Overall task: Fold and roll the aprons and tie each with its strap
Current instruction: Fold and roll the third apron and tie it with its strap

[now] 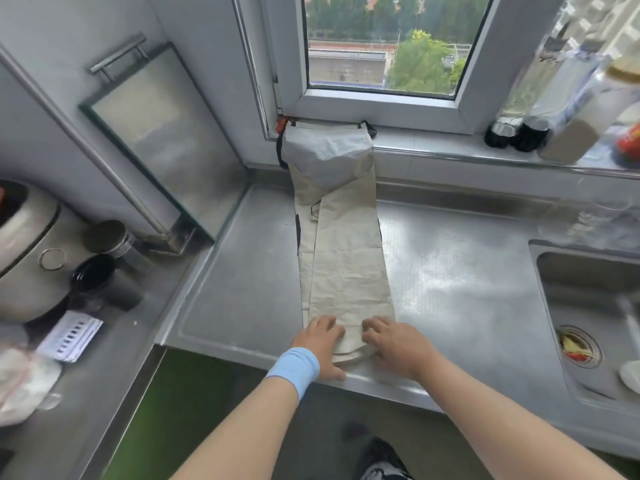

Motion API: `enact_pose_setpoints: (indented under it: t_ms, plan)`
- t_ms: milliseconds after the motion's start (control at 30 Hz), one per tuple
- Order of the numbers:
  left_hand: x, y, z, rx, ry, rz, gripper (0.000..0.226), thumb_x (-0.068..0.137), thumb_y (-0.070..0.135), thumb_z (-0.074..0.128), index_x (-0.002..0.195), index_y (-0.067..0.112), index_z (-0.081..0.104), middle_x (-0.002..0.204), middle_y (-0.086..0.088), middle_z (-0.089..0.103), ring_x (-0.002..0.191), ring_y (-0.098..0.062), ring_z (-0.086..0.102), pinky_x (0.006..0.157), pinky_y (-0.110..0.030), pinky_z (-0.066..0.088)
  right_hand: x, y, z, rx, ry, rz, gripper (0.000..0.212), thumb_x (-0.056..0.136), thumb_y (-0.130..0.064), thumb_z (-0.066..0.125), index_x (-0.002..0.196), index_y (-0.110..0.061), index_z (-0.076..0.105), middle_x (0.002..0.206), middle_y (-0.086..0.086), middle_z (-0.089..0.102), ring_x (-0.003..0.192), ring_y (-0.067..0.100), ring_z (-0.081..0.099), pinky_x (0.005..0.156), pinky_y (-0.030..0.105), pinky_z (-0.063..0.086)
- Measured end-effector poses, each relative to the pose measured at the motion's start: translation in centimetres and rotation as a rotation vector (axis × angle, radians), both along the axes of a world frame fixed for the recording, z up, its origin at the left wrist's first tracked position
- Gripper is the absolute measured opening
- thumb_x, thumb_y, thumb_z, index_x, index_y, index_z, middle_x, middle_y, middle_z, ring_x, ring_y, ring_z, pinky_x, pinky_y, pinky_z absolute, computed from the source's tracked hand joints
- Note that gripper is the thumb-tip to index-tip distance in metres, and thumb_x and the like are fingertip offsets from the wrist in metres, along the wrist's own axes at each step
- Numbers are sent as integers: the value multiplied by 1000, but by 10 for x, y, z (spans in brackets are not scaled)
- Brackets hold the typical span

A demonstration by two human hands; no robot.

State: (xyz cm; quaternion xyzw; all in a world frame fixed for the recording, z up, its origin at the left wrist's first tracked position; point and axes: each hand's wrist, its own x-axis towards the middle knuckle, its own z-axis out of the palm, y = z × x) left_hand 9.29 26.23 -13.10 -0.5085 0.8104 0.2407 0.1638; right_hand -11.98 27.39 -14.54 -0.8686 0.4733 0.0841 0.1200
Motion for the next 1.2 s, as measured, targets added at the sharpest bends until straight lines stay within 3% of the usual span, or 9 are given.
enact_pose_setpoints:
  t_ms: [67,167,367,467,600,767,900,1033,1200]
  plan:
    - [-1,-2,2,-1,-13,6,85,70,51,73,141,27,33,154,1,17,144,-22,14,114,-39,27,2,-6,-1,-61,16,27,17,75,-18,72,91,-15,70,110,4,67,91,27,68,47,30,46]
    - [-5,-5,9,10,-14,66,81,72,45,70,141,30,33,149,3,29,139,-22,28,109,-39,33,16,-17,14,-24,53,-99,19,89,-18,51,104,-14,63,109,2,63,94,29,64,60,33,39]
    - [-2,-29,53,-12,28,193,20,86,13,47,99,27,54,106,-6,64,94,-30,60,77,-33,47,17,-40,62,95,-114,-249,30,85,-41,55,111,-26,53,96,1,67,90,28,63,69,32,42]
    - [9,-36,78,40,46,202,22,88,16,49,107,24,57,107,-5,63,91,-27,58,75,-29,43,18,-44,91,343,-88,-311,53,69,-52,67,116,-34,52,99,-5,63,91,22,61,74,32,48]
    - [19,-40,117,255,-44,106,30,88,29,60,116,20,58,108,-3,61,90,-26,60,74,-28,46,24,-47,118,490,20,-330,5,72,-21,60,76,-18,61,72,1,59,66,20,58,51,23,41]
    - [32,-48,146,384,-155,9,51,84,23,69,132,21,54,120,-2,60,99,-28,63,88,-36,54,24,-48,157,827,-132,-463,10,72,-19,65,81,-20,70,71,3,69,59,17,68,68,30,59]
    - [41,-63,149,270,41,184,41,87,16,63,128,17,57,109,-7,59,85,-25,57,75,-34,52,21,-61,145,571,-324,-603,10,73,-22,60,73,-16,69,68,1,63,62,19,60,55,27,51]
    - [48,-88,133,-54,153,324,20,87,18,53,103,20,65,109,-7,65,97,-27,61,75,-25,44,26,-83,122,167,-373,-685,21,81,-27,59,66,-13,57,63,-3,58,64,19,52,57,30,41]
    - [51,-123,95,-197,139,449,23,87,25,50,104,30,64,110,1,68,103,-27,61,84,-29,43,40,-122,87,103,-346,-751,11,87,-26,58,86,-25,69,88,-4,68,87,22,60,65,31,45]
